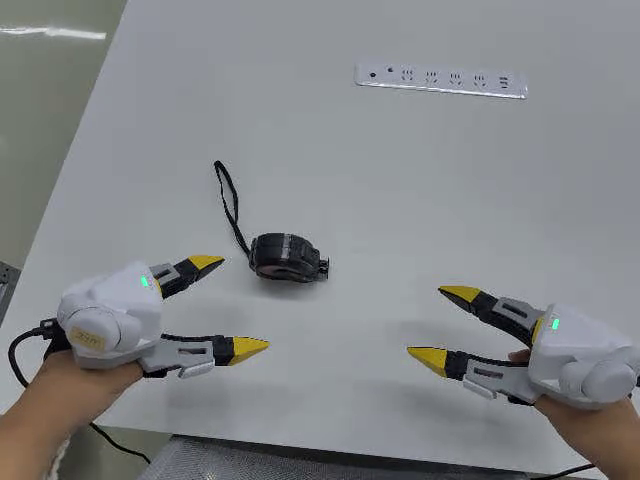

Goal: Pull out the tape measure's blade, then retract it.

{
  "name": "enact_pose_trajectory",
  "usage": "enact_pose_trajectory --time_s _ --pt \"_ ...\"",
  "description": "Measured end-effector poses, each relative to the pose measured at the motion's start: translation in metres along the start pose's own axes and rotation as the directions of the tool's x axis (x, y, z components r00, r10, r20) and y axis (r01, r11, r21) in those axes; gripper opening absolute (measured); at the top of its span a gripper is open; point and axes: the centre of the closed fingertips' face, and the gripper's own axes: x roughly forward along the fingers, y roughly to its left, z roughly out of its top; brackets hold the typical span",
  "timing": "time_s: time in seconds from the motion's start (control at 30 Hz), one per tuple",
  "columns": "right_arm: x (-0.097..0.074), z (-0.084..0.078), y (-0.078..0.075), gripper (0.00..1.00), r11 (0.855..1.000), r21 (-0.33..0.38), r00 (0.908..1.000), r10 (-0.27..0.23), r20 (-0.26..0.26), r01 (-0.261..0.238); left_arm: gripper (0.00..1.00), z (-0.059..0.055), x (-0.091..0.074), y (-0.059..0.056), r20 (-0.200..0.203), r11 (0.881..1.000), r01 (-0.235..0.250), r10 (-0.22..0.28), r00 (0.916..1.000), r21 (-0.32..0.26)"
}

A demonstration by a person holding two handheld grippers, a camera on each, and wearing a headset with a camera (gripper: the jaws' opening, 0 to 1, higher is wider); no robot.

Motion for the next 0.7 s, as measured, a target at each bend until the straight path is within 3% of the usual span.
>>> enact_pose_trajectory --time_s 0.7 --pt "0.018 -0.001 -0.006 0.51 0.999 -0.004 0.9993 0.035 -0.009 -0.036 0.72 0.0 0.013 0.009 -0.044 0.999 0.028 -0.027 0.9987 0.023"
